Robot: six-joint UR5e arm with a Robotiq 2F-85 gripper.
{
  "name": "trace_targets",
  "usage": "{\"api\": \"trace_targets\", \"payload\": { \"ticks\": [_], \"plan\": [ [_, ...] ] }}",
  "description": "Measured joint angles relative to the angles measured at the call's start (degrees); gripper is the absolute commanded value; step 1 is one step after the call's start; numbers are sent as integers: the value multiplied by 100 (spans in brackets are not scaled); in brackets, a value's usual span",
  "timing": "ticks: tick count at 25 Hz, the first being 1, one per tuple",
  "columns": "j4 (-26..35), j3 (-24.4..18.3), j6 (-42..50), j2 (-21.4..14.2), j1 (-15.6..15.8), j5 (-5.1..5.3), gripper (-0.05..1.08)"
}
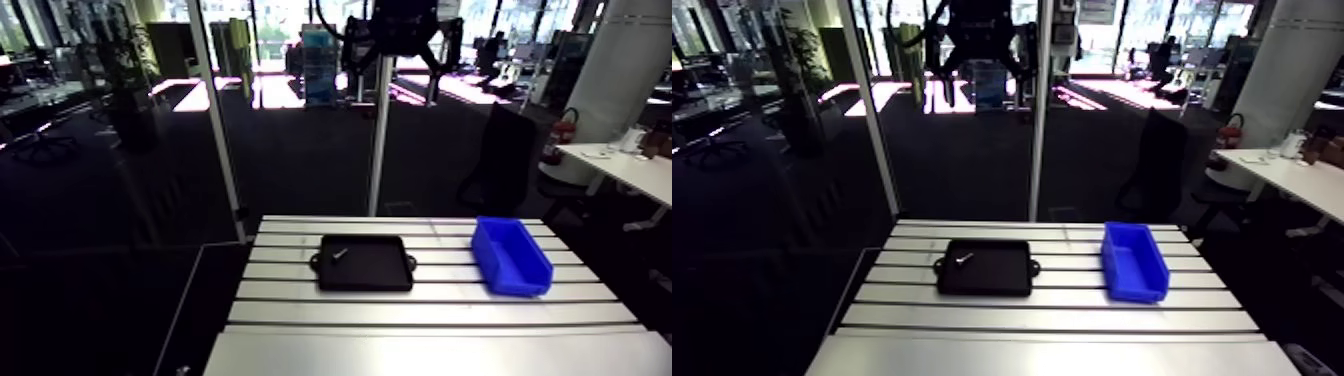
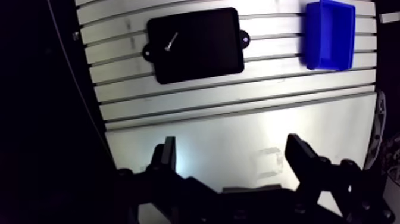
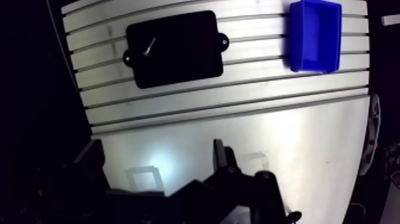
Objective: Pick up the M10 bolt from the tray and put it into the blue bin.
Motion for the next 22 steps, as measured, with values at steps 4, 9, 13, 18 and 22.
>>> {"api": "trace_targets", "payload": {
  "ticks": [4,9,13,18,22],
  "plan": [
    [-12,-3,392,60,4,5,1],
    [-18,30,916,161,5,25,1],
    [-66,66,1254,248,8,34,1],
    [-286,162,1831,353,18,42,1],
    [-492,313,2347,431,55,55,1]
  ]
}}
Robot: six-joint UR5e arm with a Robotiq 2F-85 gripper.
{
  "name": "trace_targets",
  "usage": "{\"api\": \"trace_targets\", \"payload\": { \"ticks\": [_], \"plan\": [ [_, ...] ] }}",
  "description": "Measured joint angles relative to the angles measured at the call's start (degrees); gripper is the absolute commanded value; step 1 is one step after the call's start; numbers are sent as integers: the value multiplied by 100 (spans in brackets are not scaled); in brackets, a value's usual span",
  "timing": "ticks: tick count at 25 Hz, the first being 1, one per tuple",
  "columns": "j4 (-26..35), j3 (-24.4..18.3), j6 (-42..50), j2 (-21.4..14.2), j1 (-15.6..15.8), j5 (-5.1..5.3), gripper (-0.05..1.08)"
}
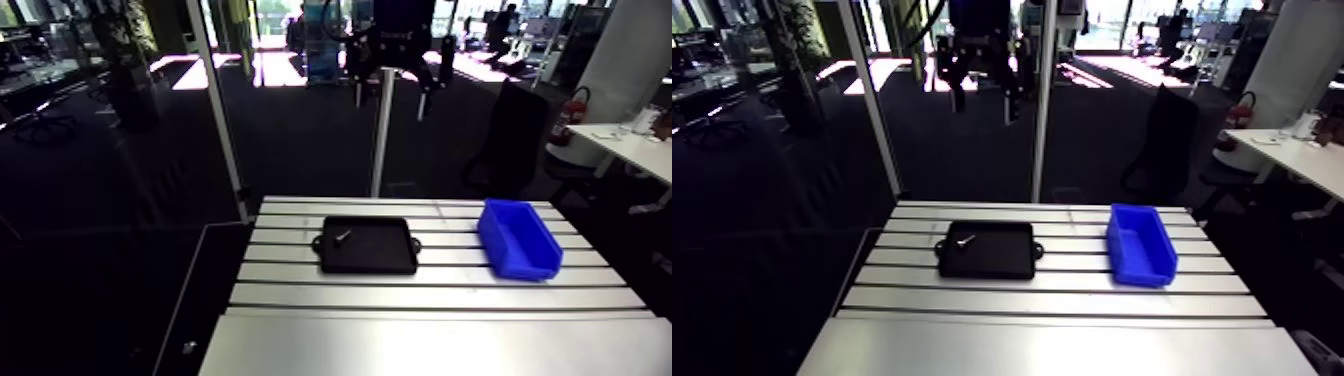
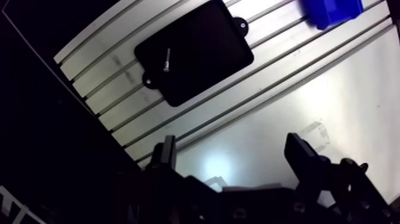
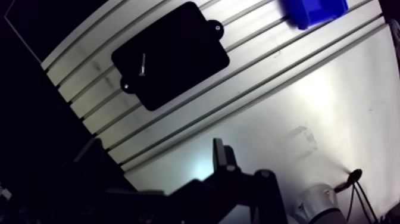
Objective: Pick up the M10 bolt from the tray and put it into the blue bin.
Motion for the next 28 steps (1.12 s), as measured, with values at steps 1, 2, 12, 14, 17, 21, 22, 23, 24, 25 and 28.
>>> {"api": "trace_targets", "payload": {
  "ticks": [1,2,12,14,17,21,22,23,24,25,28],
  "plan": [
    [-29,34,66,12,7,13,1],
    [-54,64,118,26,14,31,1],
    [-152,242,672,169,69,182,1],
    [-309,332,791,181,74,207,1],
    [-747,529,1043,190,88,219,1],
    [-1246,740,1252,248,153,231,1],
    [-1325,780,1308,277,167,230,1],
    [-1386,817,1367,311,182,225,1],
    [-1430,850,1429,348,198,216,1],
    [-1465,876,1494,388,215,208,1],
    [-1514,920,1666,499,258,187,1]
  ]
}}
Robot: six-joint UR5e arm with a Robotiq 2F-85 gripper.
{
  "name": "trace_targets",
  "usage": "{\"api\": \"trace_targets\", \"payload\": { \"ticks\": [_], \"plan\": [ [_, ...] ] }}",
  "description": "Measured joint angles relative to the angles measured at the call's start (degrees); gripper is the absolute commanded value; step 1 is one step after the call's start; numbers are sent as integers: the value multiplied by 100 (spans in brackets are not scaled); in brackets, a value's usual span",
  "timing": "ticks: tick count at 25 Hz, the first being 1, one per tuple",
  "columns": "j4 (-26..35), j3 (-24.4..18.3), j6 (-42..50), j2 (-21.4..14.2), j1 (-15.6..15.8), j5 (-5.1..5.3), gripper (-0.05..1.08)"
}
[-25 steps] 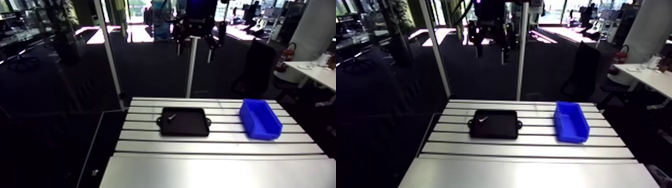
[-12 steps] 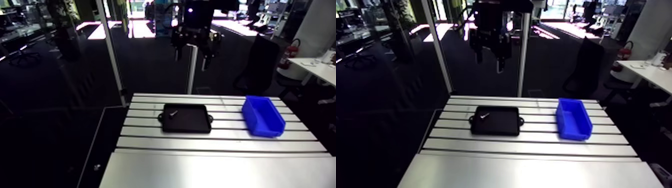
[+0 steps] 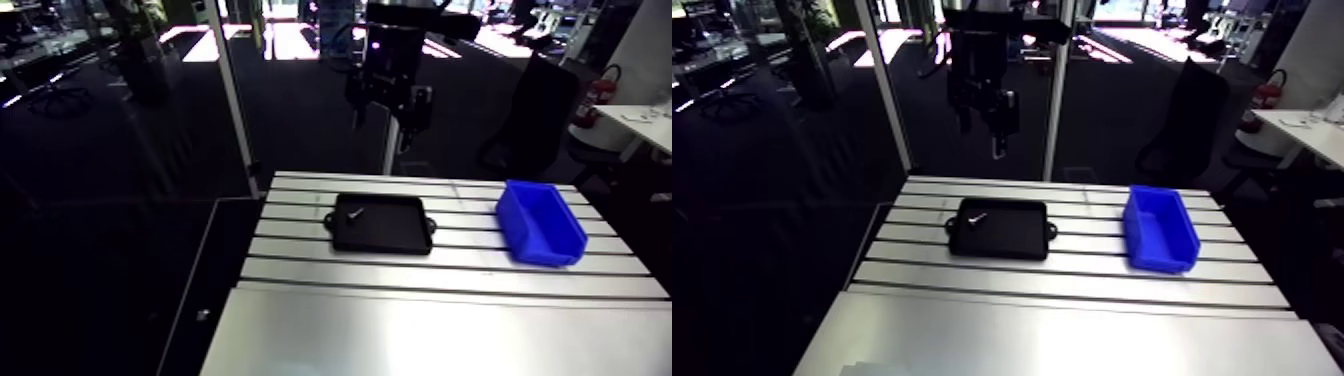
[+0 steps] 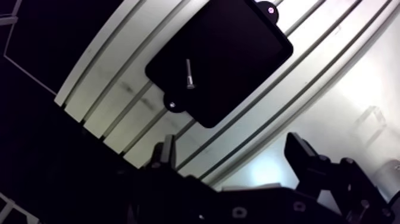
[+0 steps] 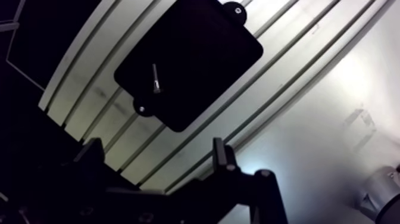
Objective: Pick up the M10 bolt from the tray and put it into the blue bin.
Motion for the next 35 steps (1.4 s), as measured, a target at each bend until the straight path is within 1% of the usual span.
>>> {"api": "trace_targets", "payload": {
  "ticks": [3,10,15,18,27,35],
  "plan": [
    [-82,52,132,106,36,-19,2],
    [-554,281,312,297,128,-43,2],
    [-663,364,524,501,178,-50,2],
    [-739,396,625,597,186,-53,2],
    [-1281,545,745,815,194,-77,2],
    [-1568,651,755,969,192,-79,3]
  ]
}}
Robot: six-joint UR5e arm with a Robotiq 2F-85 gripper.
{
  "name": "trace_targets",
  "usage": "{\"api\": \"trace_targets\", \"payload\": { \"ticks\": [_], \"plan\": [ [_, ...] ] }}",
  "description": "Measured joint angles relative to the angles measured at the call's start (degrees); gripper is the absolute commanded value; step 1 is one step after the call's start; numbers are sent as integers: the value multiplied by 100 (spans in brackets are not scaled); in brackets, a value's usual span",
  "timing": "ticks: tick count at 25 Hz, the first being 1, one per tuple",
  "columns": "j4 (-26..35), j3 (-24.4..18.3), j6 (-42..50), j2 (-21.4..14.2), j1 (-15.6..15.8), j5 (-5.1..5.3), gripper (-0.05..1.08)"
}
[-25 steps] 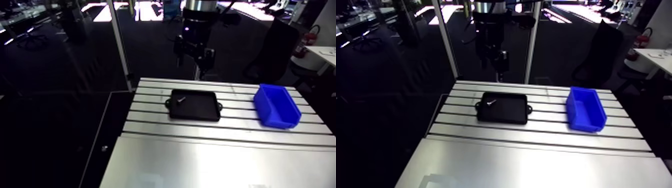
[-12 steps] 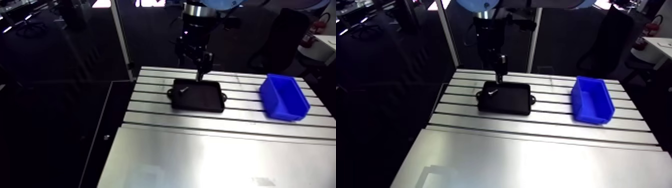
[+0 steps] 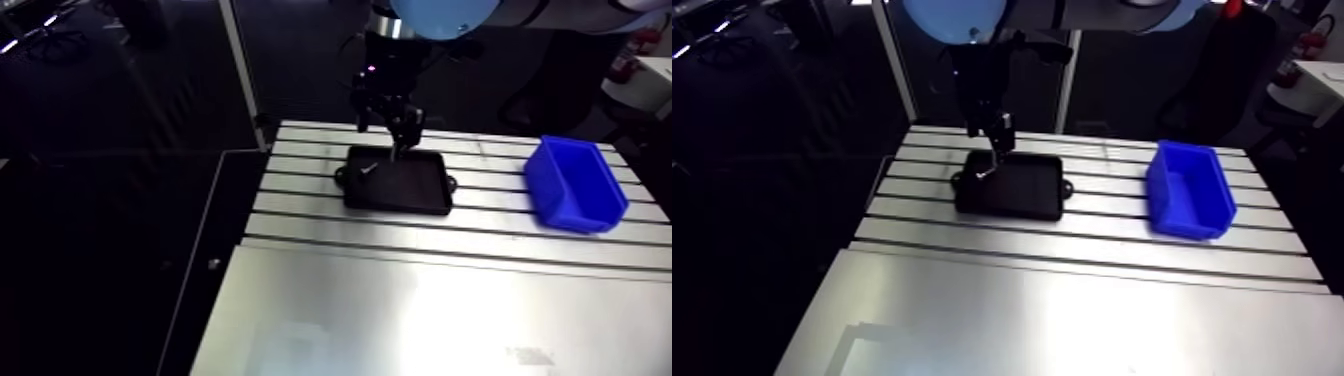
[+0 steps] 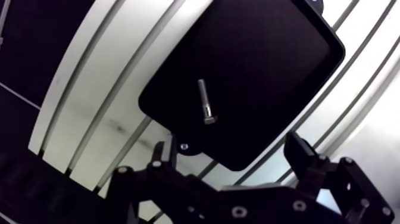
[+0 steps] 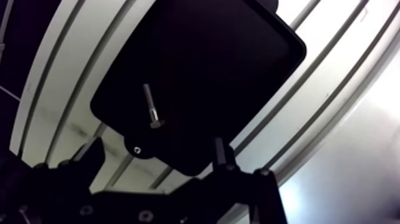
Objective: Pick up the M10 bolt from the tray and put it into the blue bin.
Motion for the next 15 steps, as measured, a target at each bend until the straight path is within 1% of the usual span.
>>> {"api": "trace_targets", "payload": {
  "ticks": [6,8,10,15],
  "plan": [
    [-187,49,1,121,-3,-20,6],
    [-247,61,1,165,-2,-45,10],
    [-283,67,5,213,-3,-62,16],
    [-316,68,15,316,-3,-72,20]
  ]
}}
